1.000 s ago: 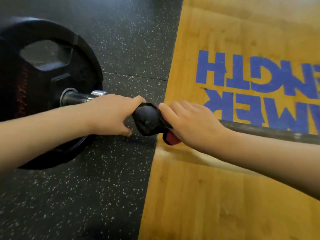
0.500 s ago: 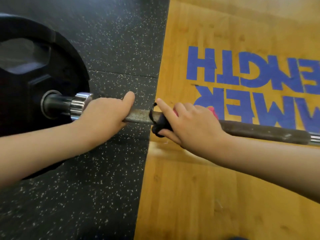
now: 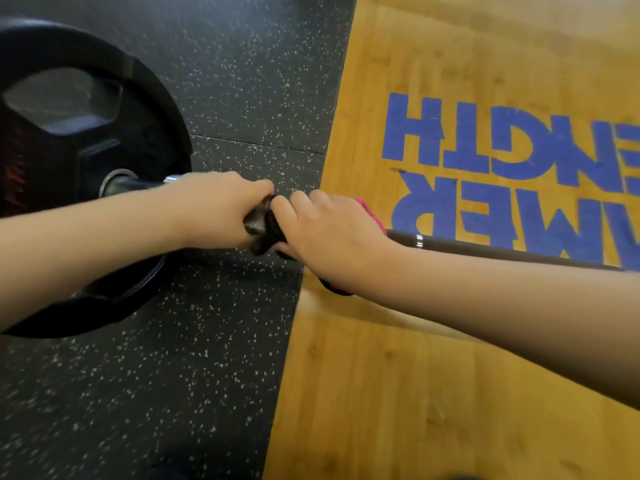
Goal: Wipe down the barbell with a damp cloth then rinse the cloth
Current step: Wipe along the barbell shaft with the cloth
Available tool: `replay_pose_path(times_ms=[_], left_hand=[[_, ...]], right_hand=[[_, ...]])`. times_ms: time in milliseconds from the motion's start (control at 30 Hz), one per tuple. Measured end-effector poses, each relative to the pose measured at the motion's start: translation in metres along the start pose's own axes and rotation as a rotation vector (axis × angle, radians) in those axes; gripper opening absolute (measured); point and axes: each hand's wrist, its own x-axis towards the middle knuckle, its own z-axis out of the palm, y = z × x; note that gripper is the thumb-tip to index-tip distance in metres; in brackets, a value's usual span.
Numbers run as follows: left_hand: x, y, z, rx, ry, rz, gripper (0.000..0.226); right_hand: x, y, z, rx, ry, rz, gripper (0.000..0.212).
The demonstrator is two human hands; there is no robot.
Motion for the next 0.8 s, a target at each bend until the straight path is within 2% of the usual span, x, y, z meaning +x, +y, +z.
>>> replay_pose_path(times_ms=[67, 100, 200, 267, 400, 500, 600, 667, 733, 800], left_hand=[[0.012, 0.001, -0.011, 0.225, -0.127, -0.012, 0.038], [0.017, 0.000, -0.014, 0.191, -0.238, -0.010, 0.038], [0.031, -0.006, -0.016, -0.153, -0.552, -0.003, 0.027], [0.032, -0.009, -0.014, -0.219, -0.594, 0.025, 0.020], [0.021, -0.004, -0.008, -0.051, -0.349, 0.084, 0.019], [0.010, -0.004, 0.006, 0.010, -0.143, 0.031, 0.016], [-0.003, -0.001, 0.033, 0.085, 0.317, -0.005, 0.024], [-0.012, 0.001, 0.042, 0.066, 0.477, 0.013, 0.030], [-0.015, 0.002, 0.044, 0.073, 0.477, 0.051, 0.026], [-0.022, 0.003, 0.040, 0.132, 0.384, 0.032, 0.018]], right_hand=[[-0.017, 0.016, -0.004, 0.033, -0.040, -0.006, 0.042], [-0.029, 0.026, -0.006, 0.057, -0.058, -0.005, 0.042], [-0.066, 0.054, -0.012, 0.101, -0.071, 0.056, 0.048], [-0.081, 0.065, -0.016, 0.082, -0.076, 0.082, 0.053], [-0.082, 0.063, -0.013, 0.060, -0.090, 0.090, 0.056], [-0.068, 0.050, -0.012, 0.110, -0.098, 0.084, 0.060], [-0.035, 0.020, -0.004, 0.144, -0.040, 0.055, 0.061], [-0.003, -0.009, -0.003, 0.158, -0.007, 0.023, 0.057], [0.020, -0.027, -0.001, 0.212, -0.054, 0.022, 0.043], [0.027, -0.033, 0.002, 0.207, -0.070, 0.013, 0.032]])
